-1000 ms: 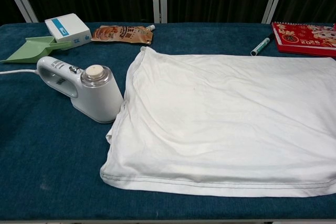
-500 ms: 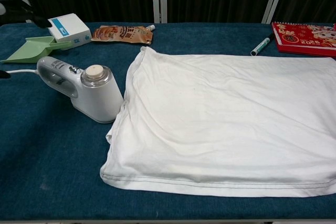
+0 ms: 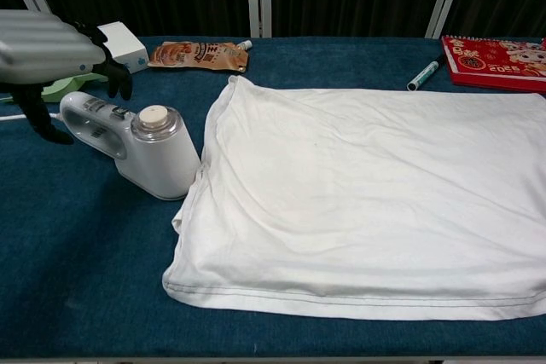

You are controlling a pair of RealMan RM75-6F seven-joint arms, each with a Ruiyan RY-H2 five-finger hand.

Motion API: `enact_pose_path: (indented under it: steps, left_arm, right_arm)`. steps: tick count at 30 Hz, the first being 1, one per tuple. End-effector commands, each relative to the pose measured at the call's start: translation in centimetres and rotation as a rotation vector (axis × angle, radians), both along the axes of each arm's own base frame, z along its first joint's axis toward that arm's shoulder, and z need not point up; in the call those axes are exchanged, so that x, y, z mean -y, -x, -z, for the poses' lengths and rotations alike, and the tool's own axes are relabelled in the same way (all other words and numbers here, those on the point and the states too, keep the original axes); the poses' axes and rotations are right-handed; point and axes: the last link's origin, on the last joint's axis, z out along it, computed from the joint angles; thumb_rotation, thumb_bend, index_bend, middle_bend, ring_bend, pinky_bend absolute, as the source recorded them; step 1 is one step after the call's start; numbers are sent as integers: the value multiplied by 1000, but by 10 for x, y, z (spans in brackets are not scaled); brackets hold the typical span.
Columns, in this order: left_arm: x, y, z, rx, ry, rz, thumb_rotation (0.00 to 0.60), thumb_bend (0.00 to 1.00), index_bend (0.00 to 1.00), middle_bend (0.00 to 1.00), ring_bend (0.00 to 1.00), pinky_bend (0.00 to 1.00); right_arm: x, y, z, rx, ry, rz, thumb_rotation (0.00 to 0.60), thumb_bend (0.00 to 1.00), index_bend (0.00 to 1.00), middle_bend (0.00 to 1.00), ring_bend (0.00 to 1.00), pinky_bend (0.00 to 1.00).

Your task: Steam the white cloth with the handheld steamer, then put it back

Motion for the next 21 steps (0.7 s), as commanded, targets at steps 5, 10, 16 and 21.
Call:
enact_pose_path:
  steps: [5,10,16,21]
  left_arm:
    - [-4,-7,17,-51,30,4,600,105,332,367,244,0]
    - [-8,-9,22,-82,34,0,600,105,369,417,286,0]
    - [-13,-8,26,-92,42,-23,600,106,403,482,361,0]
    - [-14,-8,29,-84,64,-43,600,109,427,510,388,0]
  right_arm:
    - [0,1,3,-1,-14,9,600,54,0,20,0,63]
    - [-1,3,3,-1,-14,16,600,54,0,20,0,62]
    - [-2,4,4,0,-16,26,600,54,0,20,0,62]
    - [-2,6,5,2,-16,33,600,55,0,20,0,63]
